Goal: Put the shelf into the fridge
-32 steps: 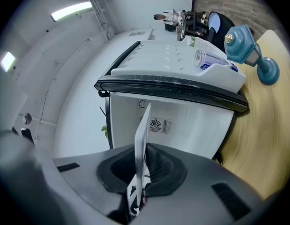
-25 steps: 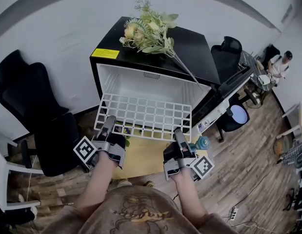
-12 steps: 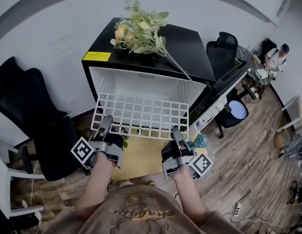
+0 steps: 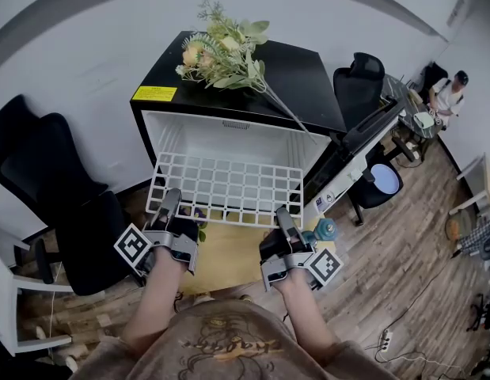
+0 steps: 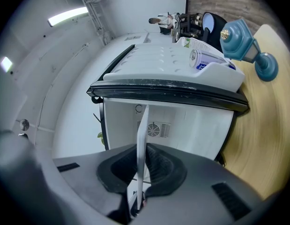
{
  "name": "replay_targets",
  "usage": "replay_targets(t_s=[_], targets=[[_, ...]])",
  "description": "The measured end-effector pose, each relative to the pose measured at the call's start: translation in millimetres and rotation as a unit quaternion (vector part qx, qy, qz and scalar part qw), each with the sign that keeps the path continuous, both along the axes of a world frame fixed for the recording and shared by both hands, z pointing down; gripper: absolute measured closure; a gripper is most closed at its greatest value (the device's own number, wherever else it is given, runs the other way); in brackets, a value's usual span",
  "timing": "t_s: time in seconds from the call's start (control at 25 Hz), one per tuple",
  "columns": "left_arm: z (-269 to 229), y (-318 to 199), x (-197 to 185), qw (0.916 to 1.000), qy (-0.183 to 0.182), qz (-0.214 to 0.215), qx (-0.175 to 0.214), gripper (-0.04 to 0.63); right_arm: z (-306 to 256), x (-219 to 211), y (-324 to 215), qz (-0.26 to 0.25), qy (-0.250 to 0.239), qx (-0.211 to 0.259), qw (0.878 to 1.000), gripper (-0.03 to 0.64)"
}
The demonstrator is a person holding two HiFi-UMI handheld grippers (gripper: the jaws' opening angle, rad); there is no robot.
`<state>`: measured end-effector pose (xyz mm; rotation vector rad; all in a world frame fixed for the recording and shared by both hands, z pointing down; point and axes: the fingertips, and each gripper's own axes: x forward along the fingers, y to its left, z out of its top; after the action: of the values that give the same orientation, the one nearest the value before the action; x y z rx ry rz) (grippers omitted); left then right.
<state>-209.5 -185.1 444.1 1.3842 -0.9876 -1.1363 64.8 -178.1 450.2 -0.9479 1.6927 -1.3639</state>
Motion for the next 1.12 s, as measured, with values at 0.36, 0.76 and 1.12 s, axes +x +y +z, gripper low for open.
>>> replay_targets(t_s=[0.36, 0.76, 1.12], targets=[[-0.6, 0.6, 0.5, 1.0, -0.001, -0.002, 0.001, 0.546, 0.9, 0.7, -0.6, 0.0, 0.0, 0.003, 1.0, 0.591], [0.1, 2.2, -0.5, 1.0, 0.006, -0.004, 0.002, 0.546, 6.0, -0.1, 2.0, -0.004, -0.005, -0.002, 1.0, 0.589], [-0.6, 1.4, 1.7, 1.0, 0.007, -0.006, 0.001, 0.546, 6.3, 2.3, -4.4, -0.001, -0.011, -0.006, 1.0, 0.591]])
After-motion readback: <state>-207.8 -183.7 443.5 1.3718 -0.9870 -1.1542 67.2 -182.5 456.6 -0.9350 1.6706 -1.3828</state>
